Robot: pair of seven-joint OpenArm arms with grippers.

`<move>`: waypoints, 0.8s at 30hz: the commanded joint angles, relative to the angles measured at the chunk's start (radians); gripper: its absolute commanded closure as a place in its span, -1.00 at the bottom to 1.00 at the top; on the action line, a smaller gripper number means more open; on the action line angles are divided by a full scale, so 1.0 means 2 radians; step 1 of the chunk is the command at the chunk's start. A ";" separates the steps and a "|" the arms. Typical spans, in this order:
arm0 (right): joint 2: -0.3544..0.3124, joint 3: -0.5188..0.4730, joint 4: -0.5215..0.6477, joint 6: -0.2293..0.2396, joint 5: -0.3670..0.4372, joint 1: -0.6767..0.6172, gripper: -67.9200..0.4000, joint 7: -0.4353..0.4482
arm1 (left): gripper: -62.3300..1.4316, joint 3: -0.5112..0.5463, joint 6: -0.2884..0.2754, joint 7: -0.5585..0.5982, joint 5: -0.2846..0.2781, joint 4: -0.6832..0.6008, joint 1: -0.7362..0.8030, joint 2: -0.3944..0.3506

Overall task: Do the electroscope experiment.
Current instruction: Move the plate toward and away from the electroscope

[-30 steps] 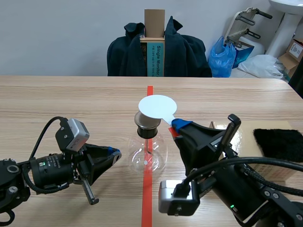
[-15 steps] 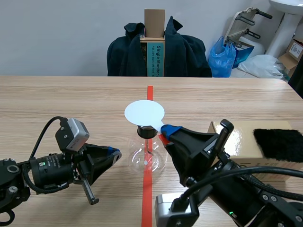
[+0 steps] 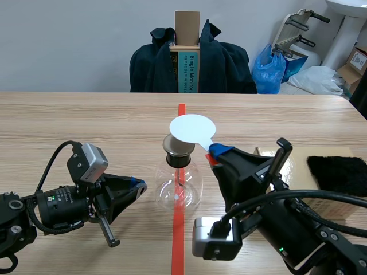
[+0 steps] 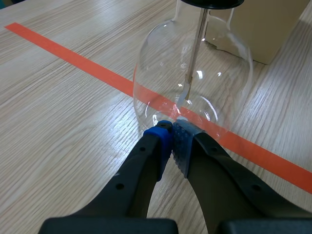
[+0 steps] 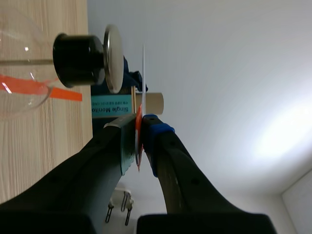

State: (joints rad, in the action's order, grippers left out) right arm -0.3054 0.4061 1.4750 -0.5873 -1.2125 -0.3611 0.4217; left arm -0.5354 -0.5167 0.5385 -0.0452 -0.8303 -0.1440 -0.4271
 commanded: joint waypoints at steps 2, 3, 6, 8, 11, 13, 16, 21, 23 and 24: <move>-0.004 -0.001 0.009 -0.006 0.004 -0.001 0.97 -0.028 | 0.86 0.004 -0.001 0.012 -0.007 -0.010 -0.001 -0.002; -0.004 -0.001 0.009 -0.006 0.004 -0.002 0.97 -0.040 | 0.86 0.004 -0.001 0.012 -0.007 -0.010 -0.001 -0.002; -0.004 -0.001 0.009 -0.006 0.004 -0.004 0.97 -0.080 | 0.86 0.004 -0.001 0.015 -0.007 -0.010 0.000 -0.002; -0.004 -0.001 0.009 -0.006 0.004 -0.004 0.97 -0.104 | 0.86 0.004 -0.001 0.021 -0.007 -0.010 0.000 -0.002; -0.004 -0.001 0.009 -0.006 0.004 -0.004 0.97 -0.139 | 0.86 0.004 -0.001 0.024 -0.007 -0.010 0.000 -0.002; -0.004 -0.001 0.009 -0.010 0.004 -0.004 0.97 -0.163 | 0.86 0.004 -0.001 0.024 -0.007 -0.010 0.000 -0.002; -0.004 -0.001 0.009 -0.014 0.004 -0.004 0.97 -0.188 | 0.86 0.004 -0.001 0.024 -0.007 -0.010 0.000 -0.002; -0.004 -0.007 0.026 -0.014 0.004 -0.014 0.97 -0.203 | 0.86 0.004 -0.001 0.024 -0.007 -0.010 0.000 -0.002; -0.004 -0.014 0.041 -0.014 0.004 -0.024 0.97 -0.203 | 0.86 0.004 -0.001 0.025 -0.007 -0.010 0.001 -0.002; -0.004 -0.018 0.050 -0.014 0.004 -0.031 0.97 -0.202 | 0.86 0.004 -0.001 0.026 -0.007 -0.011 0.003 -0.003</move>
State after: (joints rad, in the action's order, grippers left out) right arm -0.3050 0.3885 1.5314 -0.5983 -1.2049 -0.4156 0.0174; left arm -0.5354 -0.5167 0.5735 -0.0452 -0.8303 -0.1436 -0.4274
